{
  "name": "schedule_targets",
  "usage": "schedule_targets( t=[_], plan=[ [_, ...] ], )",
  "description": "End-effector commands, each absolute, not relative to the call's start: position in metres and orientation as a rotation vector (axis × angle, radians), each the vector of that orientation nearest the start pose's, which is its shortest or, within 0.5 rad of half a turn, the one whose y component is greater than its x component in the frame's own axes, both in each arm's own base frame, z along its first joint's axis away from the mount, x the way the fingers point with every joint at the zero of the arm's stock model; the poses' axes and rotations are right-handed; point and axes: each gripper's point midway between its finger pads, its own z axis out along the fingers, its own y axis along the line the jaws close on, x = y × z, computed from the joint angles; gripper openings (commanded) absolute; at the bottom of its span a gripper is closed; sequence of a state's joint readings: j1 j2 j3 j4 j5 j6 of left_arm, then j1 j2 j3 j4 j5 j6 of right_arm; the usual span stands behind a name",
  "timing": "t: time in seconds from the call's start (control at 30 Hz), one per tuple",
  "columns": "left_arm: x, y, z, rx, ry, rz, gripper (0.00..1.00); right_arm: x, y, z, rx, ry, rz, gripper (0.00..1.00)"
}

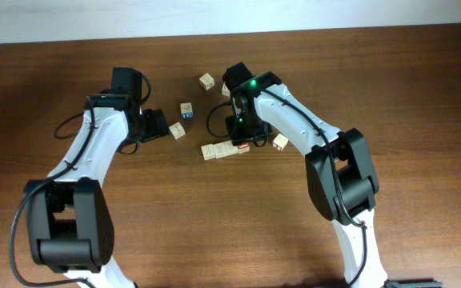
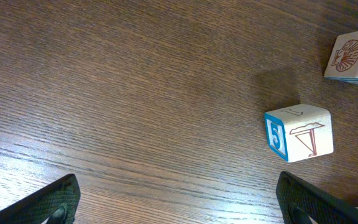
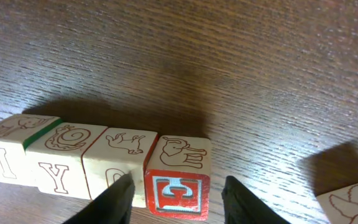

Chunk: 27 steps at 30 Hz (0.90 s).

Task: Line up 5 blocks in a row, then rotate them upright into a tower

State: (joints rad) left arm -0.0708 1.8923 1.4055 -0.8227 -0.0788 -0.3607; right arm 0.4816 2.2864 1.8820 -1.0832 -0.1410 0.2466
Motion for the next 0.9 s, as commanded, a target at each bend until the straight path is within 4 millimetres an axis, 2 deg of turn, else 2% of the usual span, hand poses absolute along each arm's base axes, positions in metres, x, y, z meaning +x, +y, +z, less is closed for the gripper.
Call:
schedule_targets(
  t=[0.0,0.07,0.23,0.3,0.43,0.57,0.63,0.7,0.87],
  plan=[
    [0.416,-0.016,0.069,-0.448,2.822,0.018,0.99,0.401,0.243,0.031,-0.381,3.070,0.268,0.49],
    [0.416,-0.016,0.069,-0.448,2.823,0.019,0.99,0.404,0.244,0.038,-0.381,3.060,0.272,0.49],
    [0.416,-0.016,0.069,-0.448,2.823,0.019,0.99,0.409,0.241,0.073,-0.363,3.055,0.273,0.49],
    [0.416,-0.016,0.069,-0.448,2.823,0.019,0.99,0.408,0.230,0.087,-0.332,3.078,0.262,0.49],
    [0.416,-0.016,0.069,-0.448,2.822,0.018,0.99,0.402,0.194,0.092,-0.226,3.168,0.223,0.49],
    [0.416,-0.016,0.069,-0.448,2.822,0.018,0.99,0.402,0.146,0.076,0.050,3.249,0.131,0.49],
    [0.416,-0.016,0.069,-0.448,2.822,0.018,0.99,0.402,0.134,0.062,0.172,3.261,0.123,0.48],
    [0.416,-0.016,0.069,-0.448,2.823,0.019,0.99,0.403,0.127,0.048,0.260,3.259,0.120,0.47],
    [0.416,-0.016,0.069,-0.448,2.822,0.018,0.99,0.399,0.130,0.020,0.355,3.249,0.114,0.47]
  ],
)
